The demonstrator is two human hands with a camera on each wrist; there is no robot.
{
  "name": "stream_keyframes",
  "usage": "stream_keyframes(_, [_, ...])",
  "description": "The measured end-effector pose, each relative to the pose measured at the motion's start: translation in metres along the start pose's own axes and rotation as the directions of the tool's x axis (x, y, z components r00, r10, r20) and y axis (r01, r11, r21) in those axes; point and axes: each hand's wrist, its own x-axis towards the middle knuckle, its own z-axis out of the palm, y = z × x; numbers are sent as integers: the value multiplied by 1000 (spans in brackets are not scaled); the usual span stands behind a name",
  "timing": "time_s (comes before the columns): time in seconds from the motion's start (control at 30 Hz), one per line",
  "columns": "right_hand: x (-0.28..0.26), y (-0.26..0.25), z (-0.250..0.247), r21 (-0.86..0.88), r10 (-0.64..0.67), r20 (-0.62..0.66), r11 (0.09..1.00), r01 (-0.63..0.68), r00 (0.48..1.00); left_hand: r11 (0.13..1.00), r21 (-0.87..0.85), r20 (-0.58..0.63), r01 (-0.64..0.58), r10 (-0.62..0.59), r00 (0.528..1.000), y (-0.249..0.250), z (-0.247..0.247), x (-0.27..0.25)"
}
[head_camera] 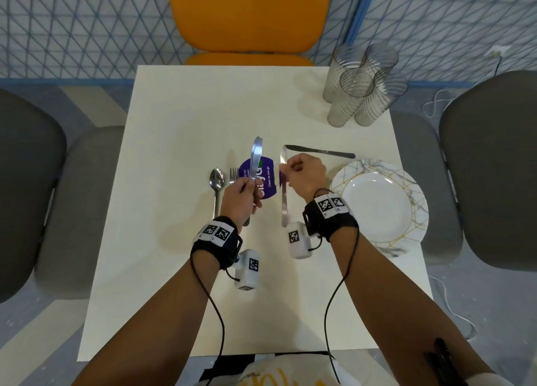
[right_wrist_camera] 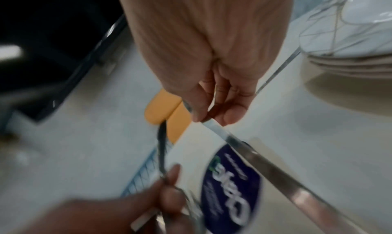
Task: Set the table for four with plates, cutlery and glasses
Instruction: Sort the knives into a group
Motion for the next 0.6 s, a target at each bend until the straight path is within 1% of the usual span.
stream_keyframes(0.1, [1,-20,-5,255,-2,34,967,-7,999,999,-34,21,-15,16,1000,7,2,1])
stream_keyframes(0.17, [0,-31,-7,358,-22,71,934,-5,997,998,-42,70,-37,40,997,10,3,1])
stream_keyframes(0.23, [2,-36,-6,414,-35,84,910,-3,996,998,-54,128,-38,45,991,10,4,-1])
stream_keyframes(0.33, [3,-36,-1,426,-10,96,904,-31,995,994,-110,185,5,15,983,9,5,-1])
stream_keyframes(0.4, [1,-34,2,426,14,98,903,-54,995,986,-161,187,37,-7,982,9,7,-2])
stream_keyframes(0.5, [-2,-32,4,482,29,142,871,-95,989,975,-214,180,54,-15,984,10,9,-3])
stream_keyframes(0.6, [0,-28,4,429,32,130,899,-86,991,969,-237,199,63,-15,980,9,10,-1])
